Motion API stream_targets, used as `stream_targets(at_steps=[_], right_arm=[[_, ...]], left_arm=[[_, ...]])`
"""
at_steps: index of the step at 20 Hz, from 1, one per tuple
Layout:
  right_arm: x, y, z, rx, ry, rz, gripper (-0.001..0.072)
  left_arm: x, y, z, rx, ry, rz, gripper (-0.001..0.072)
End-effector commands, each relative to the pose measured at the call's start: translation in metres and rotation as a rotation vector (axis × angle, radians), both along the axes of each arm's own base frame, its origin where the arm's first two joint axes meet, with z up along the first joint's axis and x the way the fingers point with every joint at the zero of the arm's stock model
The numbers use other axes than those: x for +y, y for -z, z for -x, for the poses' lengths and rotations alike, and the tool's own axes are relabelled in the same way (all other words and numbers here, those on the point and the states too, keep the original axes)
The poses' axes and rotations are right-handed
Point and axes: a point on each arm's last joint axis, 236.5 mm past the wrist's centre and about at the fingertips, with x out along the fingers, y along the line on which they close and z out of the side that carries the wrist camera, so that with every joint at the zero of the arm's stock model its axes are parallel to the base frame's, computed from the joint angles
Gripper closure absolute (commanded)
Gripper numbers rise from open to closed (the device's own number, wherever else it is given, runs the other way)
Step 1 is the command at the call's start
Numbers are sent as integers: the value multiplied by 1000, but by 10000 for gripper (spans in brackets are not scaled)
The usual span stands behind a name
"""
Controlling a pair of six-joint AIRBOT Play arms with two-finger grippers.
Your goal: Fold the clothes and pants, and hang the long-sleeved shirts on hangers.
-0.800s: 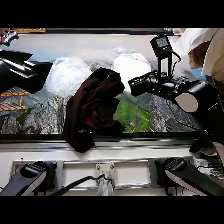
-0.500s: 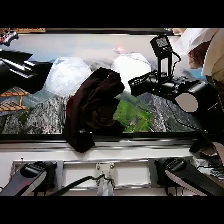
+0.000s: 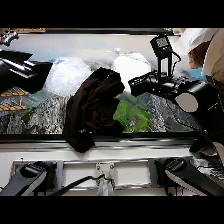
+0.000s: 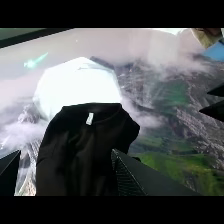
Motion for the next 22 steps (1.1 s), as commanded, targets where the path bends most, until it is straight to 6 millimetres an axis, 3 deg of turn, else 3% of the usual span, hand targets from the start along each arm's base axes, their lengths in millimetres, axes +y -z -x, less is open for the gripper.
stream_targets(at_steps=[1, 8, 11, 14, 17, 20, 22], right_arm=[[0, 0, 0, 0, -1, 0, 207], [3, -6, -5, -30, 1, -18, 207], [7, -14, -9, -60, 2, -47, 207], [9, -15, -8, -57, -1, -62, 207], [13, -27, -15, -107, 3, -99, 207], [13, -22, -12, -80, 8, -98, 205], [11, -8, -6, -23, 9, -73, 192]], left_arm=[[-1, -1, 0, -1, 2, 3, 128], [-11, 5, 9, 44, 41, 32, 128], [-7, 31, 17, 126, 57, -42, 128], [4, 77, 17, 220, 44, -147, 129], [20, 122, -17, 203, -59, -184, 129], [7, 157, -59, 237, -67, -188, 189], [-5, 198, -84, 396, -57, -199, 181]])
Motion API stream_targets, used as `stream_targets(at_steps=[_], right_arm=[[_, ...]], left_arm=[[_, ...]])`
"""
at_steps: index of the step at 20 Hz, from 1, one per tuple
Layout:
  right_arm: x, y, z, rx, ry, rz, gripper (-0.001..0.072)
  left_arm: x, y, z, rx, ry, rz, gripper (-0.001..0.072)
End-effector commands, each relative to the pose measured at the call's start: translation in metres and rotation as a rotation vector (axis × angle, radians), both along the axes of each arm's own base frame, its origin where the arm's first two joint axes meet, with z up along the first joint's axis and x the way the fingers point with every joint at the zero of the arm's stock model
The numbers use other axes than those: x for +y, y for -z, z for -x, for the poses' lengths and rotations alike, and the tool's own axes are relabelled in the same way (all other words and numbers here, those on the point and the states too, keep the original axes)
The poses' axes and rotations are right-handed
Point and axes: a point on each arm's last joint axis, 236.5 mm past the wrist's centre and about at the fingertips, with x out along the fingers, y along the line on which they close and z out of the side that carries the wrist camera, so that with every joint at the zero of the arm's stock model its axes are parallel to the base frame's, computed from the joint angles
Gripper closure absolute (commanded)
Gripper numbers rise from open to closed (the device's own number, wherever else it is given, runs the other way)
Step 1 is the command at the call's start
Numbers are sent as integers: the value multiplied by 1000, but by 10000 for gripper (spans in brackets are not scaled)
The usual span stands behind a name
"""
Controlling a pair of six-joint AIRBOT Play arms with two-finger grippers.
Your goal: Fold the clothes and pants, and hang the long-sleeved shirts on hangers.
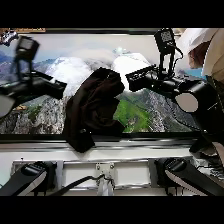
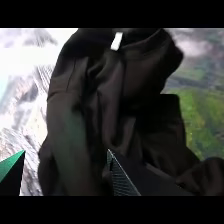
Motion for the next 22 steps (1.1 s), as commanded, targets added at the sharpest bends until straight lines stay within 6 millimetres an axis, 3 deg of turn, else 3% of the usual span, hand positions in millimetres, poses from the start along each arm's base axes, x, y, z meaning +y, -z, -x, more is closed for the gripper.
stream_targets(at_steps=[1, 4, 7, 8, 15, 16, 20, 21, 22], right_arm=[[-2, 17, 8, 74, 2, 25, 192], [-5, 37, 14, 127, 5, 45, 192], [-5, 55, 20, 182, 12, 44, 192], [-4, 60, 23, 196, 9, 39, 192], [9, 66, 32, 252, -6, -31, 192], [11, 65, 33, 259, -9, -43, 192], [16, 64, 36, 273, -14, -69, 192], [16, 64, 36, 273, -15, -71, 192], [16, 64, 36, 274, -14, -71, 192]], left_arm=[[-17, 63, -48, 171, -18, 16, 135], [-50, 94, -99, 259, -9, 200, 125], [-47, 141, -135, 375, -52, 239, 55], [-45, 153, -141, 400, -56, 232, 1], [-45, 219, -142, 499, -33, 176, 20], [-45, 226, -140, 516, -33, 172, 125], [-56, 247, -131, 590, -27, 208, 156], [-59, 248, -129, 603, -27, 223, 258], [-61, 245, -128, 608, -24, 236, 442]])
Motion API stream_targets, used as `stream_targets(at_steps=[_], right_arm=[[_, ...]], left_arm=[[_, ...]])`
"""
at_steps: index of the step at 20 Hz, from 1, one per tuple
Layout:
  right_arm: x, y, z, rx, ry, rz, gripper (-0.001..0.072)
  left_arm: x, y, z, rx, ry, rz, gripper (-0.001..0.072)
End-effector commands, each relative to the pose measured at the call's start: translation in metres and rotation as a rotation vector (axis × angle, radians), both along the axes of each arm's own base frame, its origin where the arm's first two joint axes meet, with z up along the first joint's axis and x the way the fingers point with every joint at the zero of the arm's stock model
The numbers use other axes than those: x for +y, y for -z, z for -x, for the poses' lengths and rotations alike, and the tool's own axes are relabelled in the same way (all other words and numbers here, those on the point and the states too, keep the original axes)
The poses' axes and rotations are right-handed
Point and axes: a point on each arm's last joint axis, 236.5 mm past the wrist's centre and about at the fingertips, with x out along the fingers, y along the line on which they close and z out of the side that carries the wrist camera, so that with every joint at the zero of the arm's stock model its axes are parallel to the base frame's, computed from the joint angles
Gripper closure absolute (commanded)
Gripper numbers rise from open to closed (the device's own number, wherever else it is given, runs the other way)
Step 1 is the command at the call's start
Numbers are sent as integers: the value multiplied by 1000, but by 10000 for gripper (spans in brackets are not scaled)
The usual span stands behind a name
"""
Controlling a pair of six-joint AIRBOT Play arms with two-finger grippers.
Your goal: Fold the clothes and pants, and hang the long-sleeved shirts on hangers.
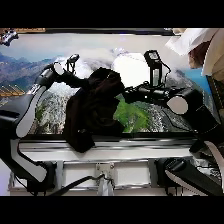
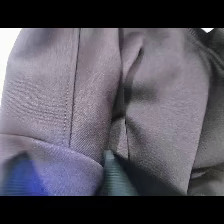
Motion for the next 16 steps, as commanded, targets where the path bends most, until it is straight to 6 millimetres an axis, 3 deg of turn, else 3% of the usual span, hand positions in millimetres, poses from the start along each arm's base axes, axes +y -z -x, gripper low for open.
stream_targets(at_steps=[1, 2, 3, 4, 5, 6, 8, 10, 13, 14, 16], right_arm=[[1, 0, 1, 16, 18, -20, 190], [-5, 3, -5, 22, 67, -14, 190], [-18, 8, -14, 33, 164, -12, 190], [-28, 14, -23, 50, 266, -31, 182], [-31, 19, -32, 57, 336, -64, 110], [-27, 25, -41, 63, 379, -114, 32], [-15, 45, -58, 88, 412, -155, 23], [-15, 82, -72, 124, 417, -103, 23], [-34, 135, -85, 164, 366, 38, 23], [-41, 143, -90, 161, 337, 78, 21], [-54, 142, -107, 98, 254, 146, 18]], left_arm=[[-11, -1, 6, 41, -3, 55, 578], [-10, -12, 4, 27, -4, 65, 643], [-8, -32, -2, -14, -3, 73, 644], [-7, -58, -7, -71, 4, 80, 652], [-8, -92, -11, -155, 28, 84, 690], [-8, -128, -13, -243, 47, 88, 688], [-12, -190, -4, -374, 58, 104, 689], [-13, -232, 8, -452, 67, 120, 689], [-13, -260, 19, -508, 72, 127, 689], [-13, -262, 20, -510, 73, 128, 689], [-13, -257, 20, -497, 76, 125, 689]])
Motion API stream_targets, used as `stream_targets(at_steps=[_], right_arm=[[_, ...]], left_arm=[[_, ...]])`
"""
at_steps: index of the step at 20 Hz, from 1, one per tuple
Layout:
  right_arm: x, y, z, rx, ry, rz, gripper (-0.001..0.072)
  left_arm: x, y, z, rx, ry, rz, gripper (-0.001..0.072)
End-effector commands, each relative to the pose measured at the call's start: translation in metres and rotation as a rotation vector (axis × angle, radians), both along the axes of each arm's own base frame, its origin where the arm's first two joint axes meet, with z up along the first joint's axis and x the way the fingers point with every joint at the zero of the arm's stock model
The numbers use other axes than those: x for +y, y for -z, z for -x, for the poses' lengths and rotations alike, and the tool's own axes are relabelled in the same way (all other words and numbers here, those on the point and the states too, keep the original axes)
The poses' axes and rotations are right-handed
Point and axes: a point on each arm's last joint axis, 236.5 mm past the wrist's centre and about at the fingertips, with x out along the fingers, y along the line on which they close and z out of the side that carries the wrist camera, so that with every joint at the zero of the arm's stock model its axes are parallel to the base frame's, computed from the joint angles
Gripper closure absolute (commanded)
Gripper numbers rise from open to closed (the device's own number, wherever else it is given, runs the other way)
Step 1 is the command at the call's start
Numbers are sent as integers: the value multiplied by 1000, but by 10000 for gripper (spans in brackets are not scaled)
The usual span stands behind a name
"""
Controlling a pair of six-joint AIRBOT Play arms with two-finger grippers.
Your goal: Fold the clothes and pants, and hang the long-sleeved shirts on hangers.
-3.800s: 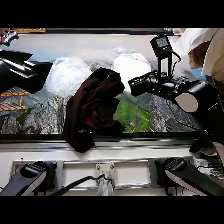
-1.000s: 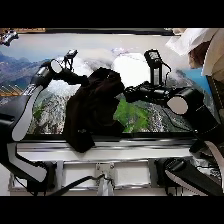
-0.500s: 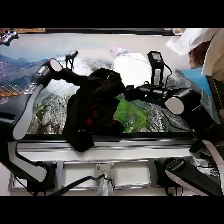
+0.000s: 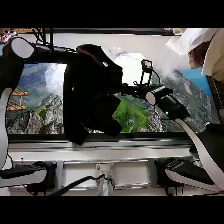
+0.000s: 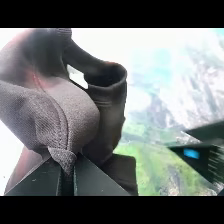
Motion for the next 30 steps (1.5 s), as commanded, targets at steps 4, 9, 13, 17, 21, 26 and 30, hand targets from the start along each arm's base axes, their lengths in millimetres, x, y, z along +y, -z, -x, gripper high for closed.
stream_targets(at_steps=[4, 9, 13, 17, 21, 26, 30], right_arm=[[-12, -17, -57, -85, -52, -66, 17], [17, -46, -99, -16, 100, -424, 19], [37, -52, -116, 54, 184, -524, 22], [30, -26, -112, 159, 257, -470, 24], [19, -6, -106, 228, 292, -402, 25], [15, -11, -116, 217, 370, -456, 40], [23, 7, -109, 285, 374, -469, 93]], left_arm=[[-1, 7, 6, 26, 19, -13, 689], [-1, 12, 5, 39, 22, -23, 689], [-13, 11, 17, 50, 59, -25, 689], [-35, 12, 30, 58, 114, -31, 689], [-49, 15, 44, 76, 162, -42, 689], [-52, 10, 60, 90, 196, -50, 689], [-51, 3, 63, 78, 197, -48, 689]])
